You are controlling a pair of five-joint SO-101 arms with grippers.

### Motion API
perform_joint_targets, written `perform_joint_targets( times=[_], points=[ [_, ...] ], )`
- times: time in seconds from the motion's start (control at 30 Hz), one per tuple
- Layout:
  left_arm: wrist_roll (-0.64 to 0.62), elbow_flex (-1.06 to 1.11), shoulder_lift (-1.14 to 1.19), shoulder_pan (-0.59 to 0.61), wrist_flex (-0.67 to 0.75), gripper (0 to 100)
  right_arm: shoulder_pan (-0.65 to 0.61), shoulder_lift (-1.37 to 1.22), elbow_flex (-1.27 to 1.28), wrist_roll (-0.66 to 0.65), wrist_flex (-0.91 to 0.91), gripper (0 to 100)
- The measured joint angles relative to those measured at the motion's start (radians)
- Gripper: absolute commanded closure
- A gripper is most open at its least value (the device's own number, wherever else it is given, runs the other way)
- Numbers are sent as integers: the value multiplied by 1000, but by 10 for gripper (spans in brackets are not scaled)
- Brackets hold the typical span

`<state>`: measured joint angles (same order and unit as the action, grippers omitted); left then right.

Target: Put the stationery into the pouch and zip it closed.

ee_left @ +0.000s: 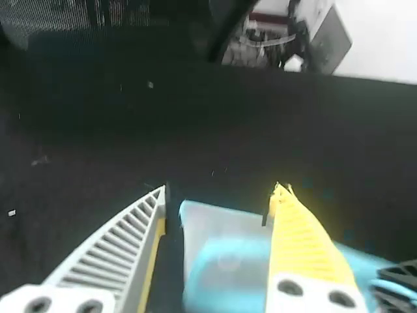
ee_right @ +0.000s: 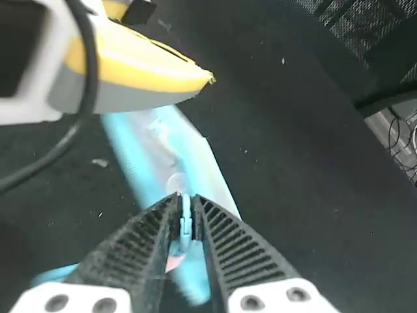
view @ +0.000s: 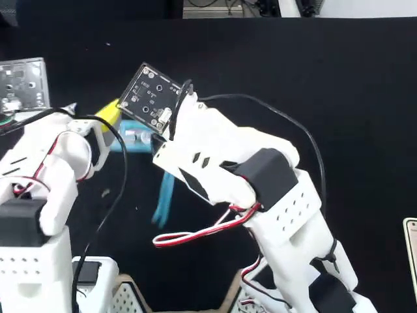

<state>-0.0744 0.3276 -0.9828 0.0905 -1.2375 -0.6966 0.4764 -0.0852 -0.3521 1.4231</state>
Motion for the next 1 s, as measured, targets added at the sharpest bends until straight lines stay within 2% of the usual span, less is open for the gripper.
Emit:
perform_joint_targets(
  times=[0.13, 0.4, 0.57, 0.67, 0.8, 1.0],
  points=[
    [0, -29, -3, 0, -21, 751, 52, 0, 0, 54, -35, 988],
    [2, -31, -160, 0, -236, 751, 86, 0, -31, 80, -41, 988],
    [117, 34, -267, 2, -250, 751, 86, -2, -71, 137, -41, 988],
    [190, 170, -272, 2, -189, 751, 86, -2, -95, 212, -41, 988],
    [207, 350, -272, 2, -68, 747, 86, -2, -123, 253, -41, 988],
    [92, 586, -276, 2, 258, 747, 63, -2, -129, 255, 3, 988]
  ],
)
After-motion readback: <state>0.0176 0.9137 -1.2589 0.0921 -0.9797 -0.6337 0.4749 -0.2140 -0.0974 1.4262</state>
